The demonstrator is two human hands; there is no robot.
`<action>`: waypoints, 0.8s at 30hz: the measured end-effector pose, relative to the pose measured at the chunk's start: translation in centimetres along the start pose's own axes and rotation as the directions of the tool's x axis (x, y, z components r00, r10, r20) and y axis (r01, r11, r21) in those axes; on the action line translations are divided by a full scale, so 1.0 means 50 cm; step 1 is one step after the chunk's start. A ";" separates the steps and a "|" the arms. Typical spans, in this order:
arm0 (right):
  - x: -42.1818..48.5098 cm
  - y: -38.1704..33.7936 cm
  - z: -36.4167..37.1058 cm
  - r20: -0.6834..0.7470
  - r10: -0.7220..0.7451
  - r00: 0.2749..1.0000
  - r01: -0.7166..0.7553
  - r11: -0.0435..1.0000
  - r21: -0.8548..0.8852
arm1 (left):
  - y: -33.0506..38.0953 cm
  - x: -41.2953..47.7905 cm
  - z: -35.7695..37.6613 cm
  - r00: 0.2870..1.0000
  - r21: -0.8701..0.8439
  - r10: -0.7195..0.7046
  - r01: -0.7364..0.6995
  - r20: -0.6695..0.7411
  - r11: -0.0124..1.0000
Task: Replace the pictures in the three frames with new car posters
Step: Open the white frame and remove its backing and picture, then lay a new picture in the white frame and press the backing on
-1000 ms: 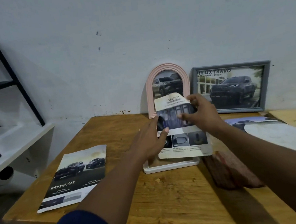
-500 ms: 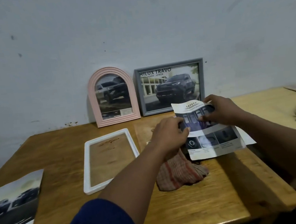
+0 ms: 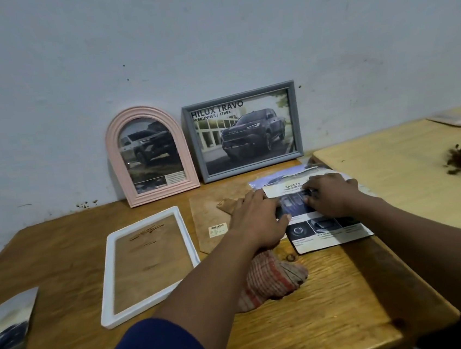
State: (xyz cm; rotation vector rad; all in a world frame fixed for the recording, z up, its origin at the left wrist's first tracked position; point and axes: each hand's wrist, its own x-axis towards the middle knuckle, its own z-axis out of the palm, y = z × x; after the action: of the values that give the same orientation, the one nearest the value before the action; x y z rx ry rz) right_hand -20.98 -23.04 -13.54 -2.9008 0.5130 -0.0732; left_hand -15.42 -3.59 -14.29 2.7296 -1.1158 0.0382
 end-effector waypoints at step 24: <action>-0.151 -0.746 0.053 0.016 -0.614 0.789 0.572 0.743 0.349 | -0.476 -0.532 -0.191 0.715 -0.109 -0.655 0.651 -0.244 0.751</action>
State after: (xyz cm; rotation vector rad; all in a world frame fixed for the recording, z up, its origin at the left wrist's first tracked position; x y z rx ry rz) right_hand -15.35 14.38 -8.82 -2.5872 -0.4371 -0.0514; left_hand -17.41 33.22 -11.44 2.8235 -0.0319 0.2847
